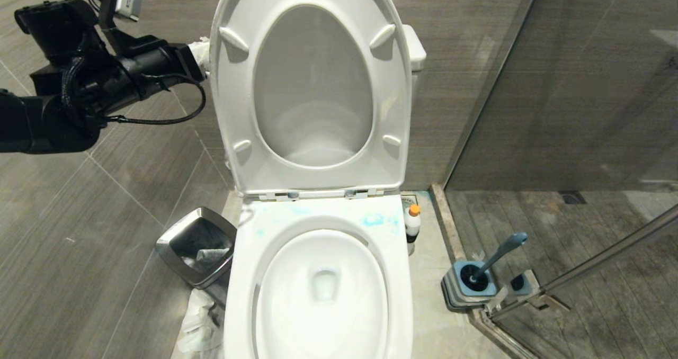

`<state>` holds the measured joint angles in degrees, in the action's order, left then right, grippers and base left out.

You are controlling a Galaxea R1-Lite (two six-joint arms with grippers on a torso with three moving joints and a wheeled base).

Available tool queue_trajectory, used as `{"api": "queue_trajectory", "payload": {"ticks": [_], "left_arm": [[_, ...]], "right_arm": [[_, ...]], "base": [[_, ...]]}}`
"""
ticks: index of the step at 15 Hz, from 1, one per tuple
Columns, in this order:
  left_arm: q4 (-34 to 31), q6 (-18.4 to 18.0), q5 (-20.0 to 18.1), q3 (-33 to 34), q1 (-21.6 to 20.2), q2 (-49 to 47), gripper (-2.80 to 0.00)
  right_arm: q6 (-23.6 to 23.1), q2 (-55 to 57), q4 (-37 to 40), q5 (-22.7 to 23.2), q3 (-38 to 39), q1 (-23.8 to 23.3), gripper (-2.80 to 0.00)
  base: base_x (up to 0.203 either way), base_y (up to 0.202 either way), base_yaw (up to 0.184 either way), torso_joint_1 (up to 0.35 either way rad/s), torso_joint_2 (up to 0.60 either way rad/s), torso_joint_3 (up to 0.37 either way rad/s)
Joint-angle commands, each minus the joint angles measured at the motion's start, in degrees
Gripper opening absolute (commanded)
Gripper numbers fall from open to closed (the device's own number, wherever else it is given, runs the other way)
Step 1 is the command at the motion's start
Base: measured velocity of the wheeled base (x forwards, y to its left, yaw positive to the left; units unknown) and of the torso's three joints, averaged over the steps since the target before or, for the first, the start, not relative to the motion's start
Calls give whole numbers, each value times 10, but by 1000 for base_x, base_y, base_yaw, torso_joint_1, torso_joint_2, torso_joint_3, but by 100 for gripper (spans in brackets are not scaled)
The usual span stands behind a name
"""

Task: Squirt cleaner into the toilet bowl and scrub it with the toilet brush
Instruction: Close the toilet lid

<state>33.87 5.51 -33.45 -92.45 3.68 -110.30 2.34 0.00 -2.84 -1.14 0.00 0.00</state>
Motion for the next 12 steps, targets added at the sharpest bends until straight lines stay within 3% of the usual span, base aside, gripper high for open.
{"api": "queue_trajectory", "payload": {"ticks": [1, 6, 12], "left_arm": [[18, 1, -11, 50, 0, 25, -280], [29, 15, -15, 103, -3, 78, -280], [26, 28, -15, 227, -3, 163, -280]], "right_arm": [[0, 0, -1, 0, 12, 0, -280], [0, 0, -1, 0, 12, 0, -280], [0, 1, -1, 0, 11, 0, -280]], "base": [[0, 0, 0, 0, 0, 0], [0, 0, 0, 0, 0, 0], [0, 0, 0, 0, 0, 0]]}}
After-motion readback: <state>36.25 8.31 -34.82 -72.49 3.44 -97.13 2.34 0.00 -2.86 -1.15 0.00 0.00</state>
